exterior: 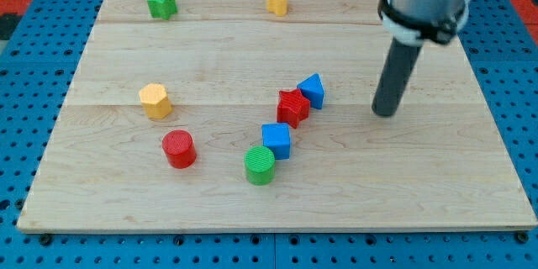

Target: Place the blue triangle right to the yellow heart

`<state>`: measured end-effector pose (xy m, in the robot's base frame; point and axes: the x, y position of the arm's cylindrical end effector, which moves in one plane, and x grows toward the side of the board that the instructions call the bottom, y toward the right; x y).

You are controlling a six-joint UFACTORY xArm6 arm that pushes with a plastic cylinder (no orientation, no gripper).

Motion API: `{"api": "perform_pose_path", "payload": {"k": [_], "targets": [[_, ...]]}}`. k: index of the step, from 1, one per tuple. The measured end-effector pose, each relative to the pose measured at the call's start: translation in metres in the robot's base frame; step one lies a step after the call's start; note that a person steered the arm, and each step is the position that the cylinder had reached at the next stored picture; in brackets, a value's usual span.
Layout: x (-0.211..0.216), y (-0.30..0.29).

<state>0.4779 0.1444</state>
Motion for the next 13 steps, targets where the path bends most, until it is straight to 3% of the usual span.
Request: {"api": "perform_pose_path", "payload": {"k": [2, 4, 6, 8, 9, 10, 11, 13], "targets": [[-0.010, -0.082], [-0.010, -0.084], [-0.027, -0.123], [-0.075, -0.058], [-0.051, -0.037], [-0.071, -0.024], [-0.123, -0.025], [-0.160, -0.060]]}}
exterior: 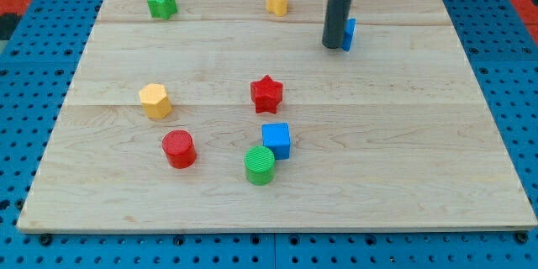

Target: Place the blue triangle right to the yellow heart

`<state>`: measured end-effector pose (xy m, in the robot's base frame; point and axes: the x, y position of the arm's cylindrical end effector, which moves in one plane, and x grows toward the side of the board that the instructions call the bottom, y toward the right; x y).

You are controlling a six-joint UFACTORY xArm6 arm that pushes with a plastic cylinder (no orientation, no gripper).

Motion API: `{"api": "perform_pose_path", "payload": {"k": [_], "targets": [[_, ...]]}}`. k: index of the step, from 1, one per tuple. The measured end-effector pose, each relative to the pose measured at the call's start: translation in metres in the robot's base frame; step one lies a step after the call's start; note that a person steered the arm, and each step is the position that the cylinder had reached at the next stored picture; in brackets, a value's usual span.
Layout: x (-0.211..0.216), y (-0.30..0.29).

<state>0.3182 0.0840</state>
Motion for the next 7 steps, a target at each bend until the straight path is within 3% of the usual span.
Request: {"api": "perform_pose_path", "payload": {"k": [3, 4, 6, 7], "targets": [[-0.001, 0.054], [-0.001, 0.096], [-0.062, 0.102], [-0.071, 0.081]]}}
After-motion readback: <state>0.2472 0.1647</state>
